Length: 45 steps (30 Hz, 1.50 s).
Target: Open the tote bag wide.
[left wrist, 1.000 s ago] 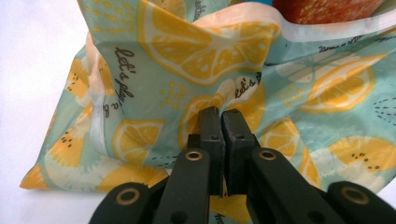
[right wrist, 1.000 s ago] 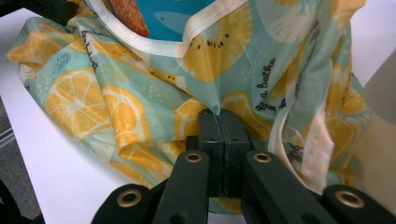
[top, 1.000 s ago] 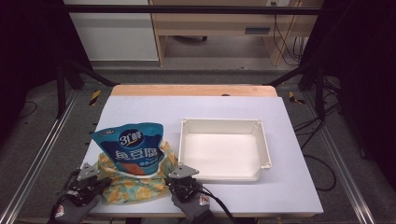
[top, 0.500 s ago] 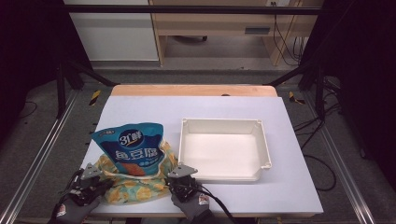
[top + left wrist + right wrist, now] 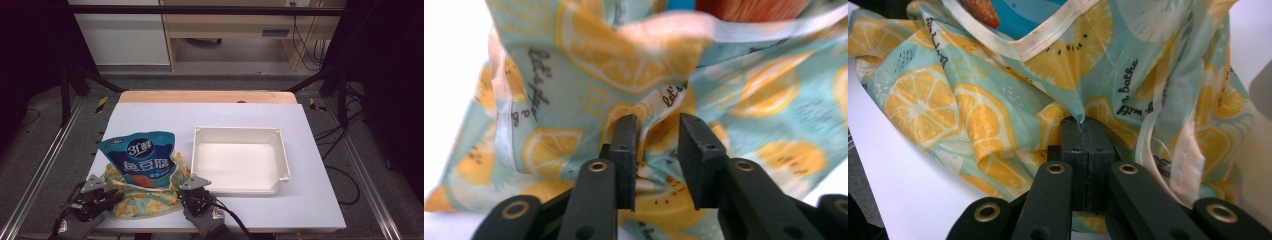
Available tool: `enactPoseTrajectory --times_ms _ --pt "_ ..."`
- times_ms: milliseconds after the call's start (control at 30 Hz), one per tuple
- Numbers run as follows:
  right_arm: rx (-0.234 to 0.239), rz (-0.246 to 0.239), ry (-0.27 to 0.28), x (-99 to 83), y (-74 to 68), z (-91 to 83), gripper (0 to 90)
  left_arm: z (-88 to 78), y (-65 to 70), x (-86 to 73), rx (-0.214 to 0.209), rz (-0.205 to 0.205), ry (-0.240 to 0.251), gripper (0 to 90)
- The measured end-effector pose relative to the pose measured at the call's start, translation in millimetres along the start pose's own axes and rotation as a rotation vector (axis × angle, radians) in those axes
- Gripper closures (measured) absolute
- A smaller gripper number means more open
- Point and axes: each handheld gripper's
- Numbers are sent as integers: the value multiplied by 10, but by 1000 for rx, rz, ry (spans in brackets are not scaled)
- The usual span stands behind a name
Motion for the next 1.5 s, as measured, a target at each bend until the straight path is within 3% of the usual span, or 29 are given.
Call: enactPoseTrajectory --times_ms 333,400,567,767,1000,1300,1500 --pt "3 2 2 -1 2 1 900 -411 148 150 -20 3 212 665" --pt "0 -2 2 -2 2 2 900 -438 163 180 -25 -4 246 692" --pt "0 -2 1 -1 2 2 900 -351 197 254 -20 2 271 818" --pt "-4 -4 2 -1 -3 2 900 -113 174 216 32 17 176 880" --pt "2 -5 16 -3 -3 -11 855 180 103 94 63 43 10 884" --pt "10 -17 111 60 -2 -221 719 295 112 75 72 56 -67 885" --pt "-4 -37 215 257 -19 -414 740 324 116 71 71 62 -89 887"
Point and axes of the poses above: each handheld gripper's, and its own axes: z roughly forward along the jaws, x roughly out of its top, y roughly to its right, and after that the axes turned 14 degrees about -z, right-handed
